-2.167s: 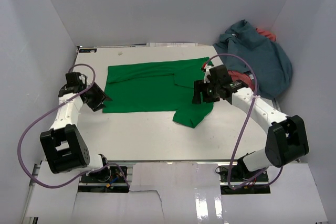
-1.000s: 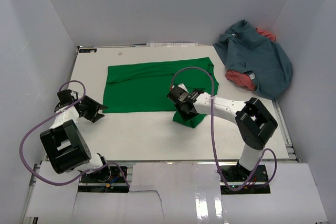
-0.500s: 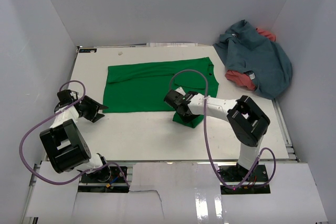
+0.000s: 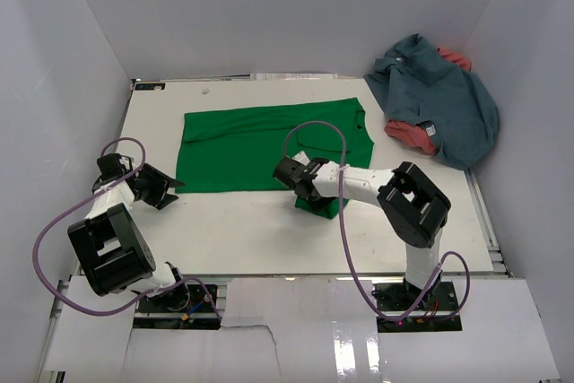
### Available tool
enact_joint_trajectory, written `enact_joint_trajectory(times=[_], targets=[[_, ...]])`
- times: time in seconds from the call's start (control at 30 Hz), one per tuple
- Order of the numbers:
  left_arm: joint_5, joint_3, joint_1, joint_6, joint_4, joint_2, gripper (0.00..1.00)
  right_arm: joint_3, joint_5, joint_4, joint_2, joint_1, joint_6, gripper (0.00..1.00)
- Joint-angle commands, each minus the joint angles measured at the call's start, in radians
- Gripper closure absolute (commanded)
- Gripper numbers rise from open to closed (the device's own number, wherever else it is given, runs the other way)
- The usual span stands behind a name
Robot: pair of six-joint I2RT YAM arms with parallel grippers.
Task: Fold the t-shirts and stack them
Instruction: Grap the side of the flattened tshirt closest away from the robot with both arms
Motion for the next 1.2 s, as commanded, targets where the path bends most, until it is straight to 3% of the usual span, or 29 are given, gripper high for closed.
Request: enact_joint_trajectory(times=[0.0, 0.17, 0.23, 0.3, 0.37, 0.57, 0.83, 1.07, 1.17], targets=[[0.026, 0.023, 0.006, 0.013, 0.023, -0.001, 0.44, 0.038, 0.044, -0.025, 0.012, 0.01, 0.019, 0.68], [0.026, 0.023, 0.006, 0.015, 0.025, 0.0, 0.44, 0.043, 0.047, -0.031, 0.021, 0.013, 0.019, 0.85], [0.027, 0.021, 0.006, 0.016, 0.023, 0.0, 0.44, 0.044, 0.044, -0.034, 0.024, 0.014, 0.019, 0.79], [0.027, 0.021, 0.006, 0.016, 0.023, -0.001, 0.44, 0.051, 0.044, -0.039, 0.032, 0.017, 0.019, 0.64], [0.03, 0.021, 0.006, 0.016, 0.023, -0.003, 0.44, 0.052, 0.046, -0.042, 0.033, 0.025, 0.019, 0.61], [0.032, 0.023, 0.008, 0.018, 0.023, 0.0, 0.44, 0.058, 0.052, -0.051, 0.053, 0.031, 0.024, 0.6], [0.033, 0.021, 0.008, 0.019, 0.023, 0.0, 0.44, 0.067, 0.087, -0.072, 0.056, 0.034, 0.044, 0.7], [0.035, 0.021, 0.008, 0.021, 0.025, 0.002, 0.44, 0.066, 0.115, -0.091, 0.055, 0.034, 0.062, 0.67], [0.035, 0.023, 0.008, 0.021, 0.023, 0.0, 0.44, 0.067, 0.121, -0.097, 0.058, 0.034, 0.068, 0.73]])
